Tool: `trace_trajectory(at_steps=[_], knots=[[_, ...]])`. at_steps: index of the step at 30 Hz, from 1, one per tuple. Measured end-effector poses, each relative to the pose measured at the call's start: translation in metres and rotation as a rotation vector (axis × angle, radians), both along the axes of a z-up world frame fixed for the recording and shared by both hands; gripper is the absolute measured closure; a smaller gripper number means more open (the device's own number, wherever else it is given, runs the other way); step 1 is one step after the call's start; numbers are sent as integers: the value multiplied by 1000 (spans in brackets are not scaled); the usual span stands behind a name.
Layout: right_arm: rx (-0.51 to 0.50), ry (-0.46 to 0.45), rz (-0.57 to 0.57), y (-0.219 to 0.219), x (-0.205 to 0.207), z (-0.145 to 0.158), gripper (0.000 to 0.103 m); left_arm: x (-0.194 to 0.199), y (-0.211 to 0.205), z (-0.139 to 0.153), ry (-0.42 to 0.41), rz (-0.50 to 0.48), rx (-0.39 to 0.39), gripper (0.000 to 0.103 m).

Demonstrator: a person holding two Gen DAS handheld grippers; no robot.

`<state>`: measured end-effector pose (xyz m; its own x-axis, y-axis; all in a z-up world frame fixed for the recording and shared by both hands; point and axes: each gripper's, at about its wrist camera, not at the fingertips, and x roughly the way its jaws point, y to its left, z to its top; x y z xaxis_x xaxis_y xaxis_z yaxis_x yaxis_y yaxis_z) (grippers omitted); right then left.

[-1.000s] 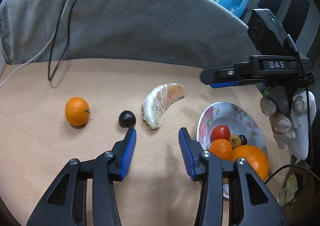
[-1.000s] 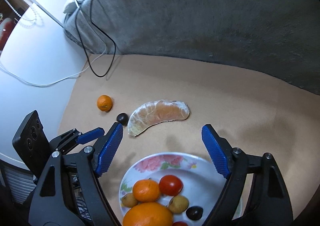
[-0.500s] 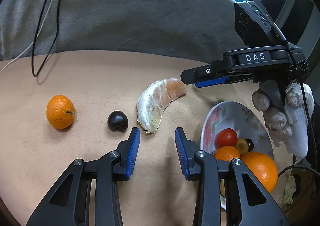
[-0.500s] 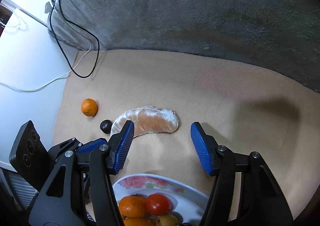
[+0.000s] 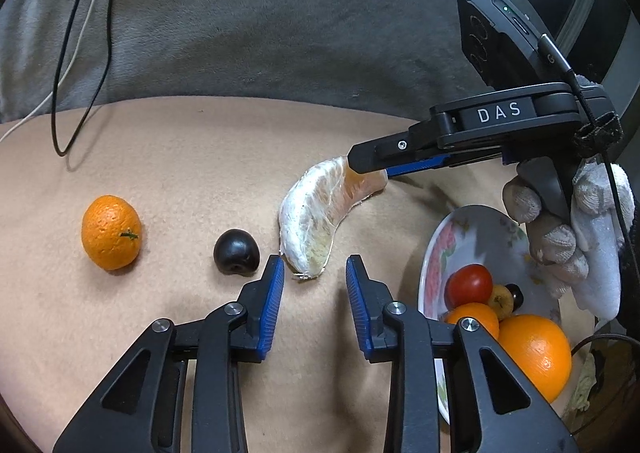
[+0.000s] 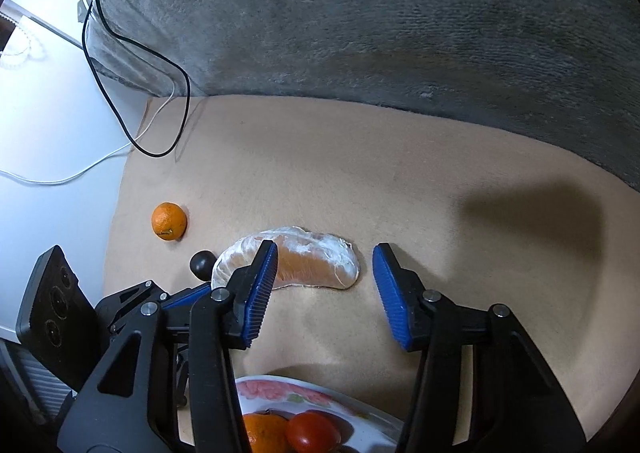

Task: Organize fruits
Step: 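Close both tools on the pomelo segment, one at each end, then carry the pomelo segment with both tools over the plate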

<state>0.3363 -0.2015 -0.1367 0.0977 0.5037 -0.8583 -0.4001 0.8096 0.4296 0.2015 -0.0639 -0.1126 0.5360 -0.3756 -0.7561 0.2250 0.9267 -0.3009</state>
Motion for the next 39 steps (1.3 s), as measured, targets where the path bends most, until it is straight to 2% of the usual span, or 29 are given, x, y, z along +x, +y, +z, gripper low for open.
trace_trajectory(at_steps=[8, 16, 39], knots=[[12, 9, 4, 6, 1, -4, 59, 4, -9, -3, -10, 2, 27, 76], [4, -2, -4, 9, -4, -2, 59, 4, -15, -1, -25, 2, 49, 76], [-8, -63, -7, -8, -28, 20, 75, -25, -13, 27, -95, -2, 75, 77]])
